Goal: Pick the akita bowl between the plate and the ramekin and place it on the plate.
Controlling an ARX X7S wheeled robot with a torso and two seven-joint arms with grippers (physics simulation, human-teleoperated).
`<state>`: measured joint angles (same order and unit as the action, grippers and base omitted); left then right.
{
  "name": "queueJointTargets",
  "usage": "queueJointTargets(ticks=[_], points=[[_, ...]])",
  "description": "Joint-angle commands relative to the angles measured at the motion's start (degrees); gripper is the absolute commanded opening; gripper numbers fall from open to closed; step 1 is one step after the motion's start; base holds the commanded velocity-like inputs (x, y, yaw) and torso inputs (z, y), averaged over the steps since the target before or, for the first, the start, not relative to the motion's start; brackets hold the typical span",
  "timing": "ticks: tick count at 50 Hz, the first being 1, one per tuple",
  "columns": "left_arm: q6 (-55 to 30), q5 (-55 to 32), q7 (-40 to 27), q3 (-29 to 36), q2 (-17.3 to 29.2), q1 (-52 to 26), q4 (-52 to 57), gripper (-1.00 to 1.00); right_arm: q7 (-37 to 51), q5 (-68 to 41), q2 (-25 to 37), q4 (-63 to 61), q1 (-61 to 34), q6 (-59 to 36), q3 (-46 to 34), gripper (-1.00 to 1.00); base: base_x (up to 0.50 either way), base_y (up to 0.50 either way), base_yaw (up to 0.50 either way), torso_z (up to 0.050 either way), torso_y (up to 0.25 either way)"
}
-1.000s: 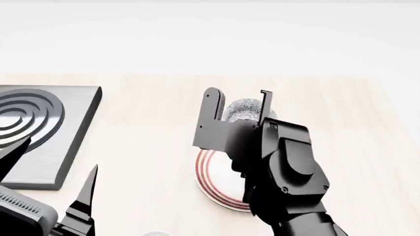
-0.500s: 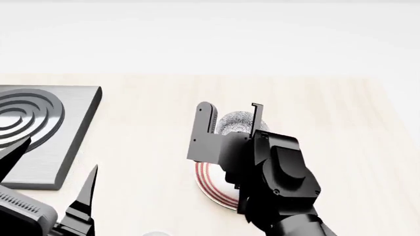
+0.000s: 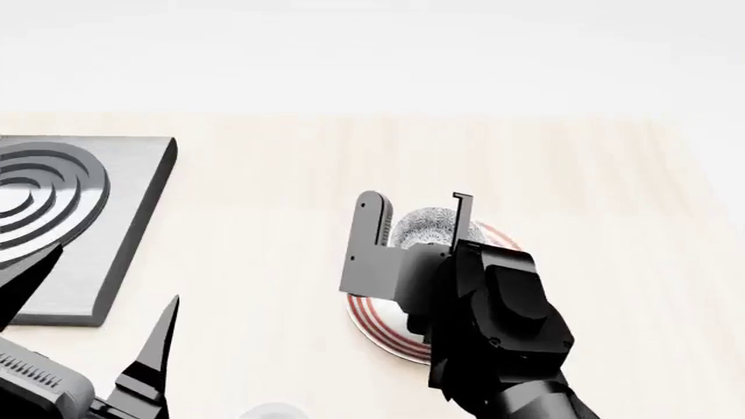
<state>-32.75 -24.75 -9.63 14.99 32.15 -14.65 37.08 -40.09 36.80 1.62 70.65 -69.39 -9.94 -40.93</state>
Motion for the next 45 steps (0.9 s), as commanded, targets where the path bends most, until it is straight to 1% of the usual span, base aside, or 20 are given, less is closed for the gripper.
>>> queueJointTargets(ticks=[1, 5, 7, 8, 11, 13, 14, 23, 24, 34, 41, 45], points=[[0.0, -0.2, -0.2, 0.1, -0.1, 0.0, -0.2, 1.0, 0.7, -0.4, -0.1, 0.6, -0.3, 0.5, -0.5, -1.0, 0.0, 0.0, 0.0, 0.0, 0.0], [-0.3, -0.4, -0.3, 0.1, -0.1, -0.1, -0.1, 1.0, 1.4, -1.0, -0.8, 2.7, -0.7, 1.6, -0.8, -1.0, 0.0, 0.0, 0.0, 0.0, 0.0], [1.4, -2.2, 0.7, -1.5, -0.3, 0.6, -0.1, 1.0, 1.6, -1.3, -0.9, 2.9, -0.9, 1.8, -1.0, -1.0, 0.0, 0.0, 0.0, 0.0, 0.0], [2.8, -0.8, 1.8, -0.4, 0.5, 0.7, 0.0, 1.0, 1.7, -1.5, -1.0, 3.2, -0.9, 2.1, -1.1, -1.0, 0.0, 0.0, 0.0, 0.0, 0.0], [2.2, -1.6, 1.3, -1.1, 0.2, 0.4, -0.3, 1.0, 1.7, -1.8, -1.0, 3.3, -1.0, 2.0, -1.5, -1.0, 0.0, 0.0, 0.0, 0.0, -0.167], [0.2, -1.7, -0.2, -1.2, -0.5, -0.3, -1.0, 1.0, 1.9, -2.2, -1.0, 3.6, -1.1, 2.1, -1.8, -1.0, 0.0, 0.0, 0.0, 0.0, -0.03], [0.8, -0.4, -0.1, -0.4, -0.2, 0.0, -0.9, 1.0, 1.9, -2.3, -1.1, 3.6, -1.1, 2.1, -1.9, -1.0, 0.0, 0.0, 0.0, 0.0, 0.0], [0.8, -0.6, -0.3, -0.4, -0.1, 0.1, -0.3, 1.0, 2.3, -3.1, -0.8, 3.2, -0.9, 1.5, -3.4, -1.0, 0.0, 0.0, 0.0, 0.0, 0.0], [0.8, -0.6, -0.3, -0.4, -0.1, 0.1, -0.3, 1.0, 2.2, -3.2, -0.7, 3.0, -0.9, 1.3, -3.5, 1.0, 0.0, 0.0, 0.0, 0.0, 0.0], [0.5, -0.8, -0.6, -0.4, 0.1, 0.2, 0.1, 1.0, -0.1, -3.0, 1.6, -5.1, 1.1, -2.5, -3.8, 1.0, 0.0, 0.0, 0.0, 0.0, 0.0], [0.5, -1.0, -0.7, -0.4, 0.1, 0.2, 0.2, 1.0, -0.8, -3.0, 2.4, -7.8, 2.0, -3.9, -4.0, 1.0, 0.0, 0.0, 0.0, 0.0, 0.0], [0.4, -1.0, -0.8, -0.4, 0.2, 0.2, 0.2, 1.0, -2.8, -2.5, 4.1, -14.0, 3.3, -6.9, -3.9, 1.0, 0.0, 0.0, 0.0, 0.0, 0.0]])
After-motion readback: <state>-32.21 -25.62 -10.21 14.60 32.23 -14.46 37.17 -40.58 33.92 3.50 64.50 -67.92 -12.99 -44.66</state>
